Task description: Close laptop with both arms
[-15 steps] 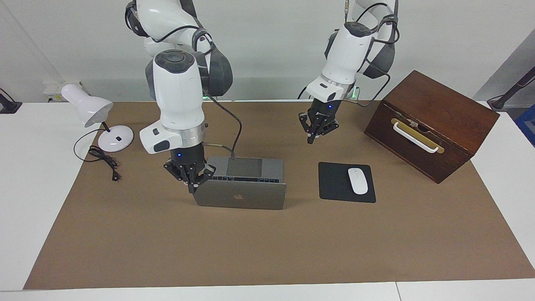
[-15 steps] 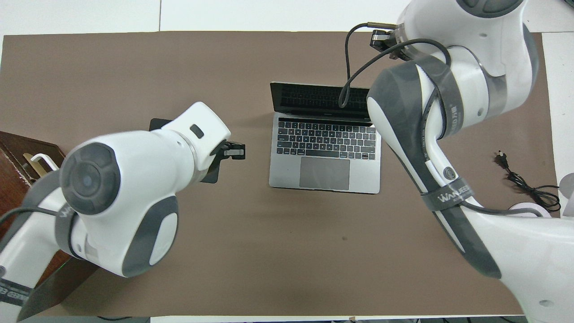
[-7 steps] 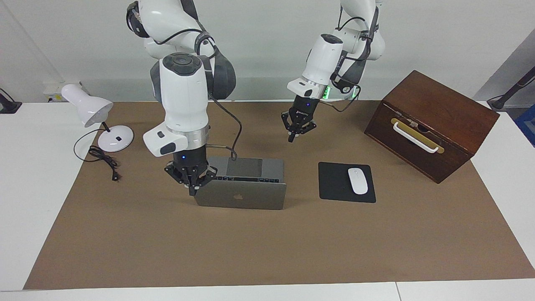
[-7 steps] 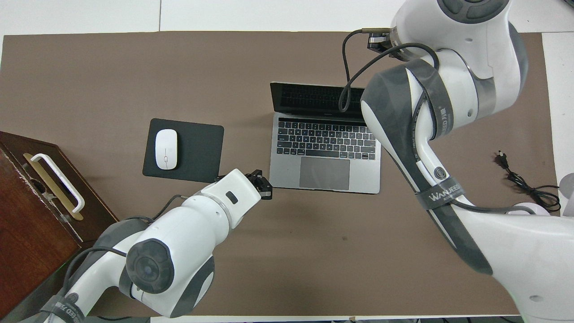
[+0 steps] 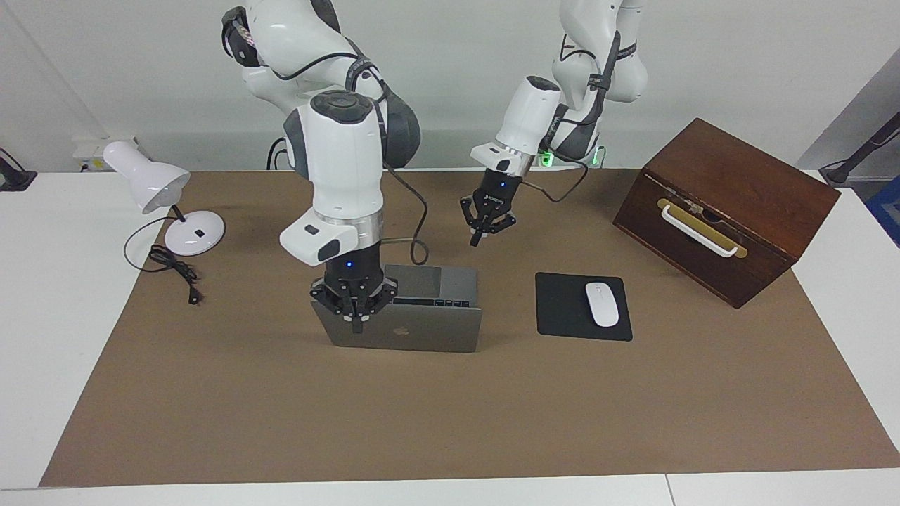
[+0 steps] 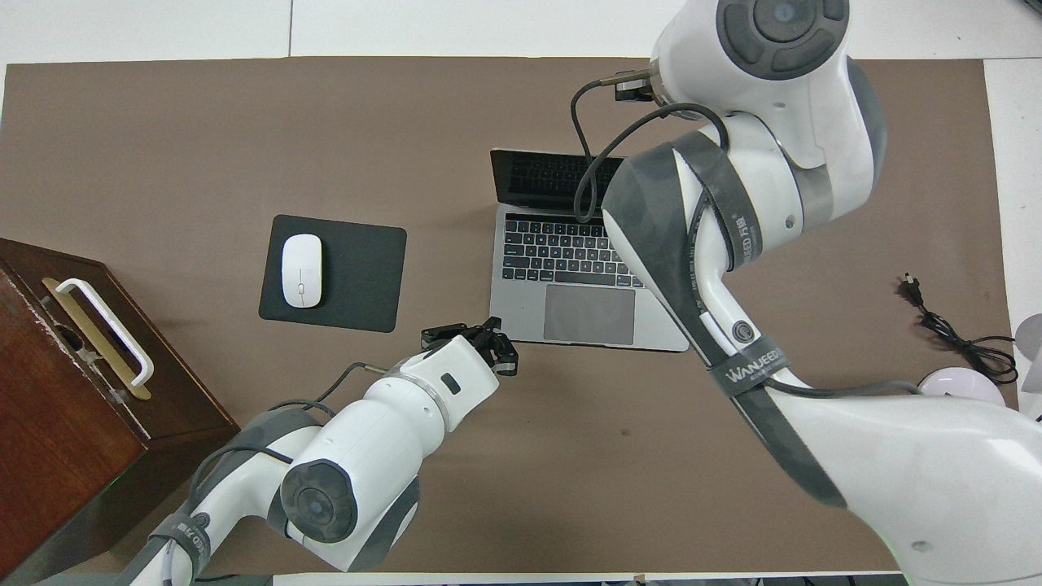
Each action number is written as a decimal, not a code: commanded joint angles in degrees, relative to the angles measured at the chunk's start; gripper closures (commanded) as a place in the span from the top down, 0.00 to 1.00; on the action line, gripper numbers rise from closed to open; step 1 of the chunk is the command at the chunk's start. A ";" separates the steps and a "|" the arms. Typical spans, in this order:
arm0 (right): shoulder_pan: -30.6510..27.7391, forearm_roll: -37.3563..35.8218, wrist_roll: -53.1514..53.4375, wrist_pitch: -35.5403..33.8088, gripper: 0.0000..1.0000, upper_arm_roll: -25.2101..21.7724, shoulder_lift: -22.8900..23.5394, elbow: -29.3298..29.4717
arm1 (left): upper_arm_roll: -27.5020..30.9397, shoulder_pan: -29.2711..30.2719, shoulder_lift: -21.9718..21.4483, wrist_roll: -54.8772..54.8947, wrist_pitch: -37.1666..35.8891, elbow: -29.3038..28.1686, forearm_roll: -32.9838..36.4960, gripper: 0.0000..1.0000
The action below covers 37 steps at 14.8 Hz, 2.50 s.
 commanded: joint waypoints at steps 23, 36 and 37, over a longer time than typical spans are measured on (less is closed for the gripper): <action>3.40 -0.08 1.58 6.18 0.00 0.28 3.86 0.80 | 0.87 -1.23 17.01 10.45 17.32 2.13 -0.49 0.00; 1.47 9.84 1.32 0.39 0.00 0.46 2.54 -2.54 | 0.87 -0.97 18.68 17.04 17.50 1.69 -0.32 0.00; 1.38 10.55 1.32 -0.84 0.00 0.46 2.28 -2.54 | 0.87 -0.97 18.94 17.13 17.50 1.60 -0.32 0.00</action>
